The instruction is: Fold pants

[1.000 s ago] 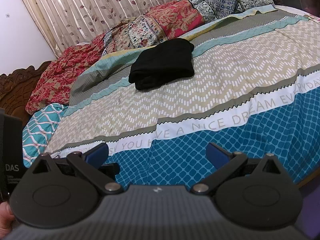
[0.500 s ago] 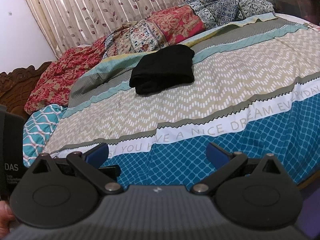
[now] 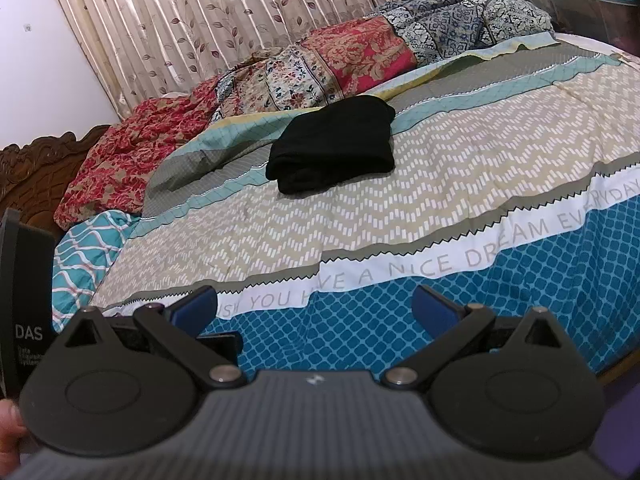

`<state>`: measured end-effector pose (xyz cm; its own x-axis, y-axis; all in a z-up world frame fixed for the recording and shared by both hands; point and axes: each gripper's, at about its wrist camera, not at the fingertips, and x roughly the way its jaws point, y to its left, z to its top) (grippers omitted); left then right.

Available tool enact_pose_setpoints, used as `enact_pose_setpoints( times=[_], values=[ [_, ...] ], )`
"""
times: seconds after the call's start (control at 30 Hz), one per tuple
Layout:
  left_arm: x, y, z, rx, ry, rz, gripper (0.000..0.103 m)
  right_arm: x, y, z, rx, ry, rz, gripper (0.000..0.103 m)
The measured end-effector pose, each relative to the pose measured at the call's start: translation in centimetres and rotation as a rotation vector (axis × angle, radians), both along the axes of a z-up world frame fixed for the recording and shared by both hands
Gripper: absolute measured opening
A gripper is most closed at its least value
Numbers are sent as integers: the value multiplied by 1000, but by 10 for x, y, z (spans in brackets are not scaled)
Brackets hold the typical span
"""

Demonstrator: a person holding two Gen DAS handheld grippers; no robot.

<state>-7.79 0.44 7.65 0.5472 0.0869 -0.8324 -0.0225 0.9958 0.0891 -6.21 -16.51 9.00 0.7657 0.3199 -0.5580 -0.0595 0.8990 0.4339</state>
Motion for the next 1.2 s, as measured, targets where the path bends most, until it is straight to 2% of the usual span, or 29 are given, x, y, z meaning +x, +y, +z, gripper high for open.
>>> enact_pose_setpoints(
  times=[0.17, 0.43, 0.57, 1.2],
  values=[
    [1, -1, -1, 32, 0, 0, 103, -1, 0, -3, 8, 10, -7, 103],
    [0, 2, -2, 8, -4, 0, 103, -1, -1, -4, 17, 22, -8, 103],
    [-1, 5, -2, -30, 2, -2, 103, 0, -1, -5, 20, 27, -10, 103],
    [-1, -2, -12, -6, 62, -30, 103, 2, -5, -10, 30, 48, -17, 103]
  ],
)
